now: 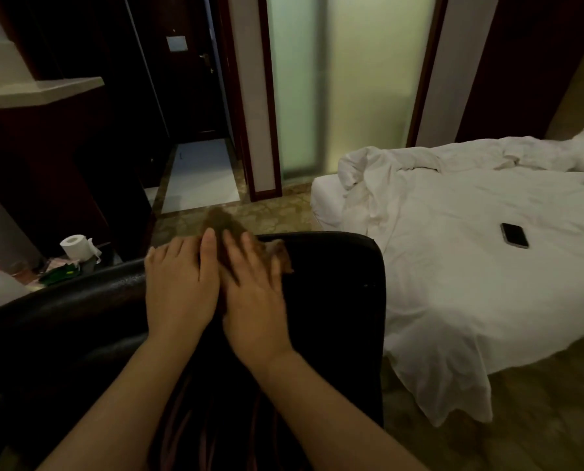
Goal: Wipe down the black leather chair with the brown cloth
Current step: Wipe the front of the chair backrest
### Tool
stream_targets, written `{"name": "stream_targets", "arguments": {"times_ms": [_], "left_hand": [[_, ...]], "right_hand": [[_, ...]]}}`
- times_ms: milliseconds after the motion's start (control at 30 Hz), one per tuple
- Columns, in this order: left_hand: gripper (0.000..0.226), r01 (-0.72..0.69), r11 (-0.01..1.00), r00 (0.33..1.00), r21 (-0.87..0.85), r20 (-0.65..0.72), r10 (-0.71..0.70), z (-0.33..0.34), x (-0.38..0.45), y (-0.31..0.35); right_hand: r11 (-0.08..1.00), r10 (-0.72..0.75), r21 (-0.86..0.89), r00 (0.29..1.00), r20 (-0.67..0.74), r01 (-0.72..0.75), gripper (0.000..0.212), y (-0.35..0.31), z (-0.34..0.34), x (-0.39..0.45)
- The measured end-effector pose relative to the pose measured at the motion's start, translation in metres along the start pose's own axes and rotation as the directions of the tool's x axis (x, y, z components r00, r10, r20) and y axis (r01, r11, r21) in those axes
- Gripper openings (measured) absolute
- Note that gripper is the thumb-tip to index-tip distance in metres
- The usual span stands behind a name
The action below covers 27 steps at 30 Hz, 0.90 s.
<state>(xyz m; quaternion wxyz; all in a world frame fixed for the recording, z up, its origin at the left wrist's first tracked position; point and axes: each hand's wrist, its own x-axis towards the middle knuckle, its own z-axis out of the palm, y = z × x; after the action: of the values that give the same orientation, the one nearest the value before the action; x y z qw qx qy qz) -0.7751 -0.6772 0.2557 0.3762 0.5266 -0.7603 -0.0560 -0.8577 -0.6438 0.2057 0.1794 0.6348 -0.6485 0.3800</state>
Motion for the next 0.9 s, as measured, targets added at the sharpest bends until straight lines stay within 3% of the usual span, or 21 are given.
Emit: {"name": "stream_targets", "arguments": {"times_ms": [33,133,200,267,300,333,367,467,533,633,667,733,800,833,867,900], "left_hand": [[0.06,0.004,1.0,1.0,-0.024,-0.005,-0.004,-0.001,0.0,-0.001],[0.066,-0.046,0.999,0.999,-0.027,0.02,0.047,-0.006,-0.001,-0.004],[0.069,-0.078,0.997,0.996,-0.021,0.04,0.079,-0.006,-0.003,-0.005],[0.069,-0.083,0.996,0.996,-0.029,0.038,0.084,-0.005,-0.004,-0.006],[0.069,-0.077,0.997,0.997,-0.031,0.031,0.078,-0.004,-0.004,-0.006],[0.07,-0.067,0.997,0.997,-0.033,0.023,0.068,-0.003,-0.003,-0.006],[0.071,-0.058,0.998,0.998,-0.032,0.017,0.059,-0.002,-0.002,-0.007],[0.077,-0.033,0.999,0.999,-0.043,0.027,0.034,-0.005,0.002,-0.012],[0.074,-0.035,0.997,0.999,-0.063,0.018,0.036,-0.009,0.002,-0.015],[0.073,-0.042,0.997,0.998,-0.069,0.036,0.045,-0.013,-0.001,-0.016],[0.073,-0.046,0.996,0.998,-0.073,0.039,0.049,-0.014,-0.002,-0.015],[0.074,-0.053,0.994,0.998,-0.091,0.032,0.057,-0.014,-0.003,-0.012],[0.074,-0.059,0.993,0.998,-0.106,0.029,0.063,-0.012,-0.003,-0.011],[0.074,-0.062,0.992,0.997,-0.113,0.028,0.066,-0.012,-0.003,-0.011],[0.075,-0.059,0.991,0.998,-0.123,0.024,0.063,-0.011,-0.002,-0.01],[0.077,-0.05,0.99,0.998,-0.134,0.015,0.053,-0.012,-0.002,-0.01]], "right_hand": [[0.997,-0.057,-0.052,0.997,0.047,0.059,0.057,-0.004,0.006,0.0],[0.986,-0.093,-0.138,0.996,0.009,0.093,0.056,0.028,0.002,-0.009],[0.981,0.155,-0.096,0.978,-0.137,-0.169,0.054,0.062,-0.007,-0.021],[0.828,0.56,0.136,0.794,-0.237,-0.543,0.051,0.078,-0.018,-0.02],[0.729,0.684,0.21,0.69,-0.237,-0.651,0.05,0.073,-0.016,-0.013],[0.689,0.724,0.225,0.646,-0.241,-0.689,0.049,0.059,-0.011,-0.004],[0.726,0.687,0.185,0.683,-0.25,-0.662,0.052,0.042,-0.003,0.002],[0.942,0.302,-0.073,0.922,-0.244,-0.327,0.069,-0.02,0.032,0.001],[0.979,0.154,-0.109,0.975,-0.16,-0.173,0.079,-0.037,0.041,-0.007],[0.995,0.018,-0.093,0.998,-0.063,-0.024,0.069,-0.01,0.022,-0.009],[0.997,0.036,-0.065,0.996,-0.082,-0.041,0.064,0.009,0.014,-0.013],[0.954,0.301,0.066,0.931,-0.208,-0.294,0.055,0.053,-0.007,-0.014],[0.79,0.612,0.232,0.747,-0.258,-0.567,0.05,0.079,-0.023,-0.008],[0.727,0.686,0.276,0.684,-0.248,-0.629,0.051,0.082,-0.024,-0.004],[0.729,0.684,0.271,0.683,-0.256,-0.629,0.05,0.078,-0.021,0.0],[0.776,0.631,0.222,0.726,-0.273,-0.591,0.05,0.068,-0.017,0.003]]}}
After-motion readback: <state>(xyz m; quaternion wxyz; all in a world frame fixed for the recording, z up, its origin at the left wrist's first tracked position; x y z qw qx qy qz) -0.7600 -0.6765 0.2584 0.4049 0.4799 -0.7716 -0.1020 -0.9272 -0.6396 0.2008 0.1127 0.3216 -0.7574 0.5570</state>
